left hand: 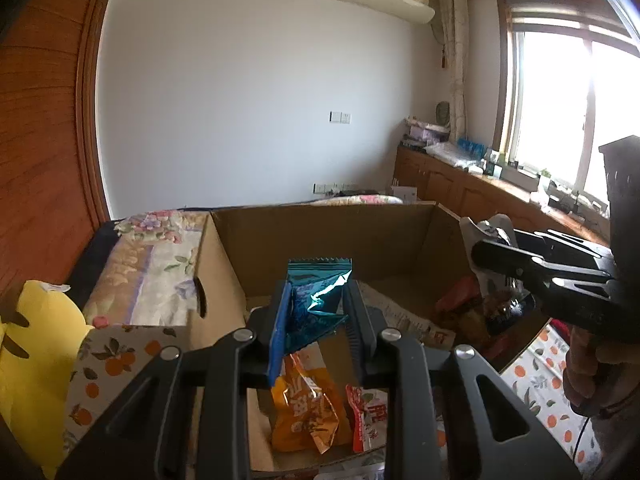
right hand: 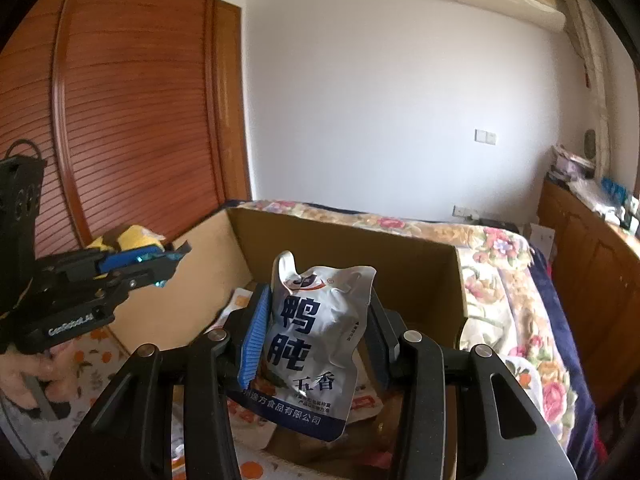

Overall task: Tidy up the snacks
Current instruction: 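Open right gripper to drop the pouch while left gripper releases the teal candy, then move both tools back from the box toward the last two packets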

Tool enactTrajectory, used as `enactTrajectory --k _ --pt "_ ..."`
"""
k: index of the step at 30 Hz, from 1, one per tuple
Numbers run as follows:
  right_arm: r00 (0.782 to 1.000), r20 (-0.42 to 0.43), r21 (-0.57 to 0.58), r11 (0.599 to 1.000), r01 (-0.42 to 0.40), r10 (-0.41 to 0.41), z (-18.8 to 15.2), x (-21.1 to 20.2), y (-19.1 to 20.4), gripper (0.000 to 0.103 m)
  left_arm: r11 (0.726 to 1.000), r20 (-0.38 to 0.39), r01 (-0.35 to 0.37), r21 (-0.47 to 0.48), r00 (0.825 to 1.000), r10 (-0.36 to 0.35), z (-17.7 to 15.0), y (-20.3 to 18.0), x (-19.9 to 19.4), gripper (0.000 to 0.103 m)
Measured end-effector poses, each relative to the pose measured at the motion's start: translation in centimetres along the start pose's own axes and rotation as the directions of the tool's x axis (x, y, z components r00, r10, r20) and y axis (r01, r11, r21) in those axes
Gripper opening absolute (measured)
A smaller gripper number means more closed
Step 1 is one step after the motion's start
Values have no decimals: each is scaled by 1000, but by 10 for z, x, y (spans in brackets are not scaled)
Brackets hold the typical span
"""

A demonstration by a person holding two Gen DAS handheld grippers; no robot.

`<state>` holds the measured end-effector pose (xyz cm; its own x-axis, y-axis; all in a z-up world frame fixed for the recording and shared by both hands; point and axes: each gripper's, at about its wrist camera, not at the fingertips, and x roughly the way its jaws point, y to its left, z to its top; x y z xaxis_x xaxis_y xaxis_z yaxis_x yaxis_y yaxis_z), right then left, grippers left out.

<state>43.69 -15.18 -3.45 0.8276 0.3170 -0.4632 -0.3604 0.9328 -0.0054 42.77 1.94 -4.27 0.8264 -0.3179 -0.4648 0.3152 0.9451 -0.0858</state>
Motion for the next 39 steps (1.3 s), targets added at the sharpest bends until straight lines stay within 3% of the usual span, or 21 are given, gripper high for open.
enactTrajectory --k 10,18,29,39 --pt "999 -47 15 1000 -18 19 -18 24 -6 44 1000 -62 13 -7 998 -14 -15 -4 17 25" --pt "998 -64 23 1000 -17 18 -26 29 -11 39 998 -47 -29 49 998 31 -23 -14 18 27" --pt "998 -50 24 999 -35 36 -27 28 -11 40 999 -43 -14 52 999 16 -23 -14 18 36" --pt "999 -40 6 1000 -19 19 -28 28 -7 40 999 -35 -14 53 999 16 -24 -14 17 36"
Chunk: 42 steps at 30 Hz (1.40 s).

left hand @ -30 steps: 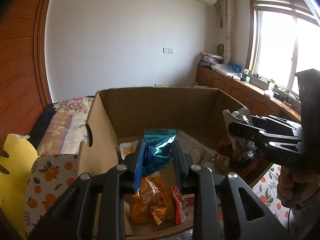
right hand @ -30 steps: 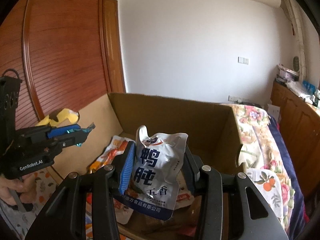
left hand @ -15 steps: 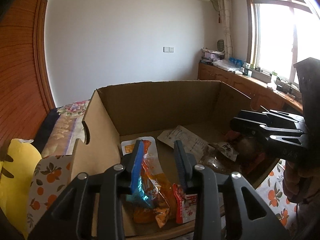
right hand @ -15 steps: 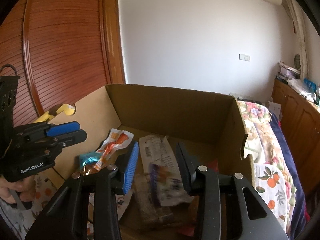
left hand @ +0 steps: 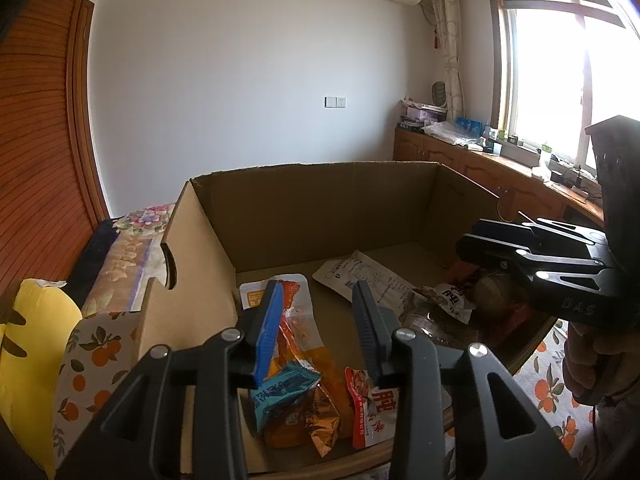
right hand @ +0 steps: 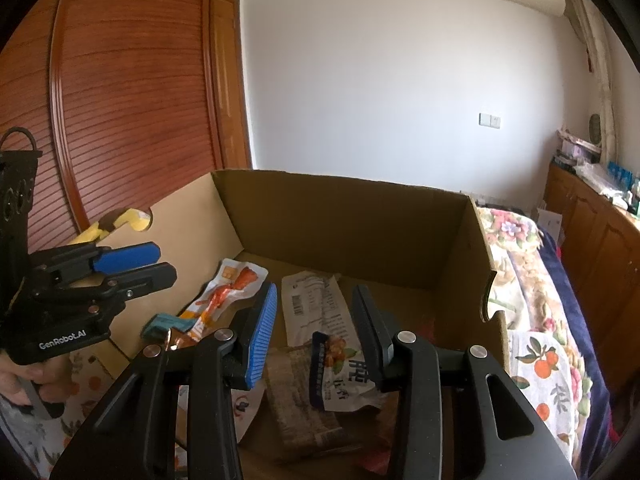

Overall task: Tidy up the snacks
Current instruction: 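Move both tools back from the box toward the last two packets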

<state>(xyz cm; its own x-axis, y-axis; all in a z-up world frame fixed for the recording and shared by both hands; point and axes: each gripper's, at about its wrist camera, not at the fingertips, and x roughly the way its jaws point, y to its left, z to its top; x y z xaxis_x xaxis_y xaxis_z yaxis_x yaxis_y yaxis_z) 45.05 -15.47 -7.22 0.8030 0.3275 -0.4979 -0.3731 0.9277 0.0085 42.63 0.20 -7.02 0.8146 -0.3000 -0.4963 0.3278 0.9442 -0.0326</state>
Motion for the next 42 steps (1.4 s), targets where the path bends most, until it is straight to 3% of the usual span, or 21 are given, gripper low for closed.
enactTrajectory --k 6,17,23,32,42 --pt "1000 1 2 1000 17 -17 2 -6 1 40 1000 23 -3 -14 1000 4 -1 1 -7 39" --pt "996 65 -20 997 69 -68 36 -93 19 40 1000 70 14 -22 997 -13 12 -4 -51 42" --pt "994 72 -37 996 85 -82 38 -132 42 40 1000 51 -1 12 999 0 2 -9 -85 44" --pt "997 -27 18 997 69 -68 -9 -145 65 41 1000 -1 -22 8 1000 22 -34 -2 -114 48" --pt "982 -189 115 993 39 -17 -66 -101 68 48 997 -111 -59 49 992 64 -81 -10 -99 48"
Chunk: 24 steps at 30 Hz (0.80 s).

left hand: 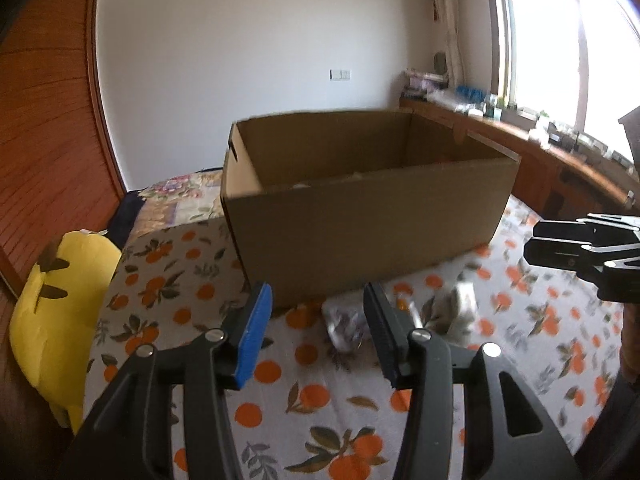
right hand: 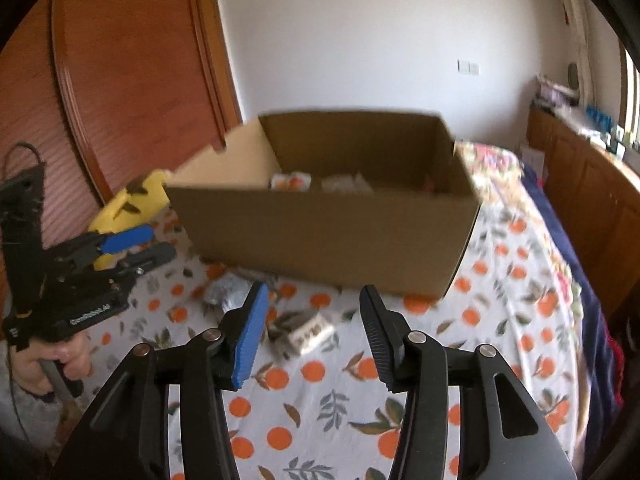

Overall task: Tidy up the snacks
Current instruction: 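Move both tools back from the box toward the last two packets, then grasp the white bar with right gripper while left gripper grasps the clear silver packet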

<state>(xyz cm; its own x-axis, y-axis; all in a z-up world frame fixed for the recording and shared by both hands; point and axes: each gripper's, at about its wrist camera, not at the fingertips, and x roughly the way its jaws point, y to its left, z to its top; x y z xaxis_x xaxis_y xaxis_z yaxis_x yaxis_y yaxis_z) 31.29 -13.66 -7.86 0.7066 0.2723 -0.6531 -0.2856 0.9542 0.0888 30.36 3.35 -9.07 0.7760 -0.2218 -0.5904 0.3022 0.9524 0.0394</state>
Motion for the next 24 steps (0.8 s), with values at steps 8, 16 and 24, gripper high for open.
enactTrajectory --k 8,16,24 --pt "995 -102 24 1000 -6 8 -21 44 2 54 1000 -48 12 -13 999 -13 -14 1 14 48" --pt "985 -174 57 998 -4 14 -28 78 0 54 1000 -66 11 -12 998 -12 -20 1 21 48" --pt "982 -187 5 1000 14 -13 -25 88 3 33 999 -85 39 24 996 -37 -18 -4 27 48"
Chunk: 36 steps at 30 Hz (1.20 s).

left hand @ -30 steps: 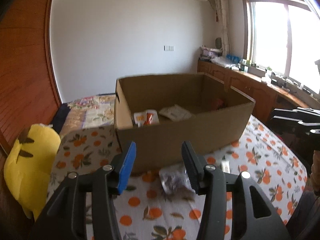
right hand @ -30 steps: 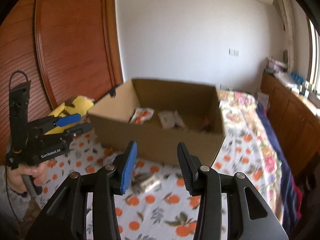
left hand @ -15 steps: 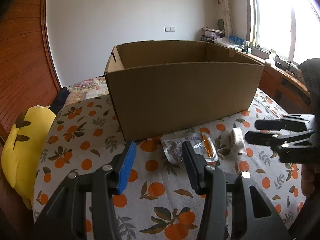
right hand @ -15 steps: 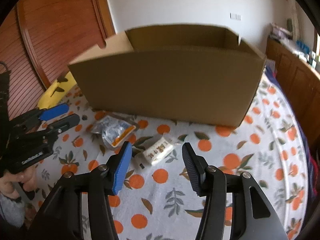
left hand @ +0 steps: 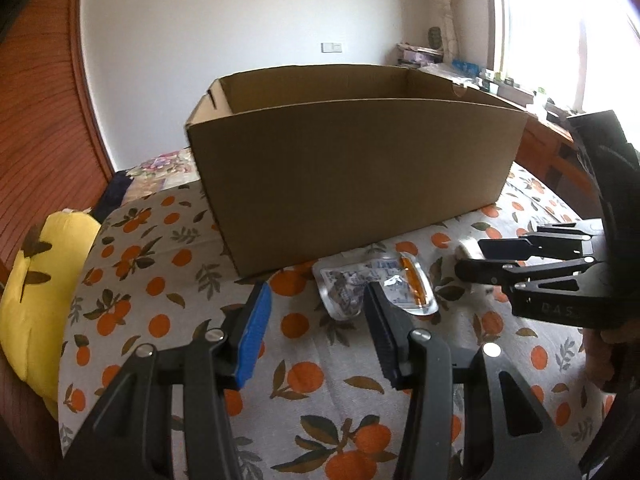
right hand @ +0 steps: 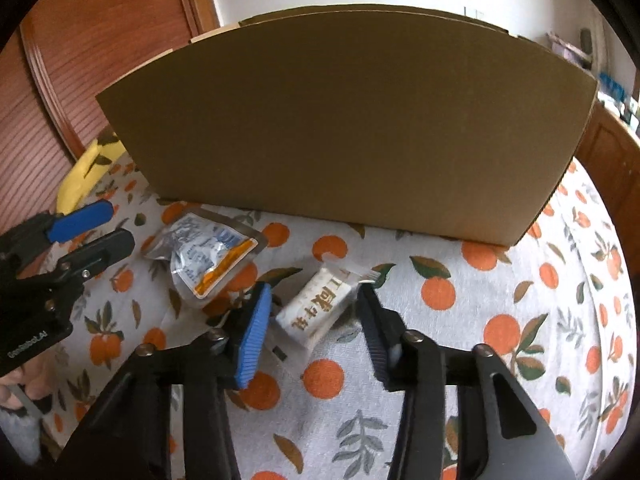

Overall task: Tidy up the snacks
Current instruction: 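Grasp the white bar with right gripper while left gripper grasps the clear silver packet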

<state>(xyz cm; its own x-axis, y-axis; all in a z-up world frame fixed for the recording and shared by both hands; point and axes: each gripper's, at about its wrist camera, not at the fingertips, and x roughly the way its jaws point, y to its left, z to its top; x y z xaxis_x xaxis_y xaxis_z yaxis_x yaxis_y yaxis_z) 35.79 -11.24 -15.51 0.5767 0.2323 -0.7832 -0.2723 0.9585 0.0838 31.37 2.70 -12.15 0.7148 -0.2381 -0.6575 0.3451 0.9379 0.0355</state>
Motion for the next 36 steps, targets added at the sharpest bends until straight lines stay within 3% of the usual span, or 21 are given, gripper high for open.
enactTrajectory --k 2,6,18,27,36 --pt "1000 -5 -26 1000 5 -5 -2 -2 -1 26 1000 2 8 26 1000 -8 3 -4 -1 48" --pt "999 4 -74 996 40 -39 -14 -18 -10 23 998 -5 44 53 999 -44 14 -9 2 48" --pt "1000 -1 -43 999 30 -30 -45 -45 -57 22 984 -87 146 105 987 -137 33 -27 33 44" --pt "999 27 3 1000 -27 27 -52 -48 -68 21 980 -197 152 127 972 -125 28 -30 51 45" --pt "999 34 16 999 -39 39 -53 -51 -79 21 977 -280 149 152 954 -102 17 -38 35 46"
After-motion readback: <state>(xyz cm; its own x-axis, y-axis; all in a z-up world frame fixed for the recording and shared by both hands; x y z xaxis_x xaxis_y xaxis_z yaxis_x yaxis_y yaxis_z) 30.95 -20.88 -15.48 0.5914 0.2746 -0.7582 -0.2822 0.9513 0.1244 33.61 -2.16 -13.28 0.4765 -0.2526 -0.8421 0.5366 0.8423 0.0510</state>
